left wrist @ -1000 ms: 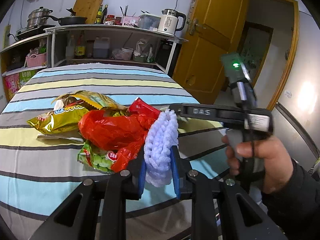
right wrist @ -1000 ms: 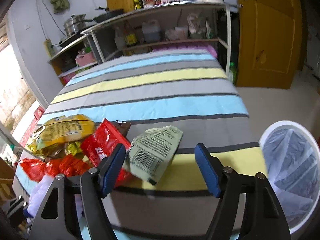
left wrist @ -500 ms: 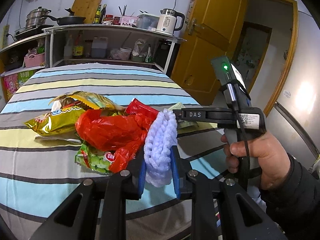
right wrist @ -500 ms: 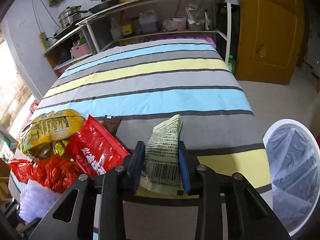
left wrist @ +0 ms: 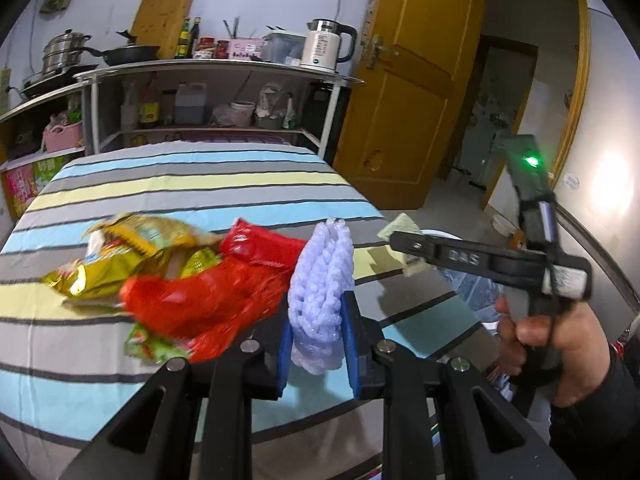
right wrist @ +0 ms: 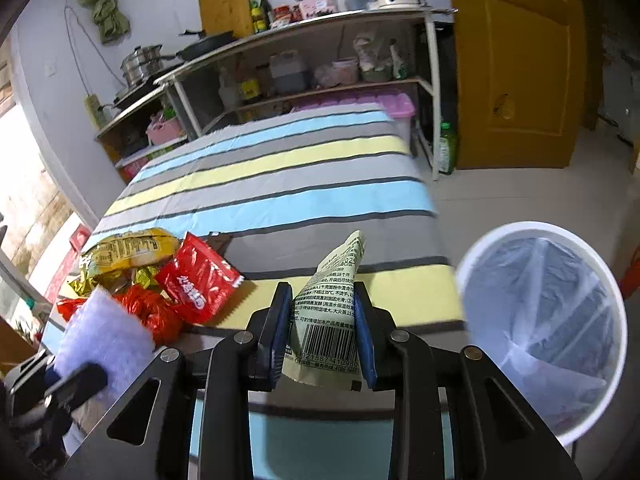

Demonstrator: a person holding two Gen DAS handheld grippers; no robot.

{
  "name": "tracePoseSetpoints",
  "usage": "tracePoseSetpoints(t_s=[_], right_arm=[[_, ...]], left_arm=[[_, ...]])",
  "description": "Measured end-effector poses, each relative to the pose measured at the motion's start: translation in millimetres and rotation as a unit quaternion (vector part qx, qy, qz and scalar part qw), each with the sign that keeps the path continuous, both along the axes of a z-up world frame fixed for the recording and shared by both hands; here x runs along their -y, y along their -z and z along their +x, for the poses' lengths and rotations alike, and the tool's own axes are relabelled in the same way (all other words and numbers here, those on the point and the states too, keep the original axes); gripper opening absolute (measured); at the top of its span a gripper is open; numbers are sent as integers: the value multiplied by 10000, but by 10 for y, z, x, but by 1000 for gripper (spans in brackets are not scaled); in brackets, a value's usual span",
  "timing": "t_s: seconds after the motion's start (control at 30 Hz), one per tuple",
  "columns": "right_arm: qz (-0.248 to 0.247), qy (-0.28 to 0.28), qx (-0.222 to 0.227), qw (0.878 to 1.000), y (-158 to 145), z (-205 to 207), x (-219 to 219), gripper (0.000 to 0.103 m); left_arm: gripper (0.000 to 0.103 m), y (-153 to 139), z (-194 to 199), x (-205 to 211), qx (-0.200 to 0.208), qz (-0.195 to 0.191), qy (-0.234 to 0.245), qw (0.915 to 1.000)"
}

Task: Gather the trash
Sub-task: 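Carry both items over the wastebasket and open both tools to drop them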

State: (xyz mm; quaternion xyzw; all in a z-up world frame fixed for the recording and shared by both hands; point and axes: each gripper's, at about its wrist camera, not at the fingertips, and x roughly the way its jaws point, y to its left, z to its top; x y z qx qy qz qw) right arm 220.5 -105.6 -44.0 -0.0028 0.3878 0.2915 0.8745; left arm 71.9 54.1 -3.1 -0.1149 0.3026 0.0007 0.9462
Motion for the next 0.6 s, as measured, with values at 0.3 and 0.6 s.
tracePoseSetpoints(t_s=[0.3,0.6], right_arm=[[77,528,186,9984,-74,-36,749,31],[38,1103,83,9939,60,93,1390,31]], left_arm=[[23,-106,485,546,-17,163,592,9981],[23,-108,1046,1143,-111,210,1239,9920]])
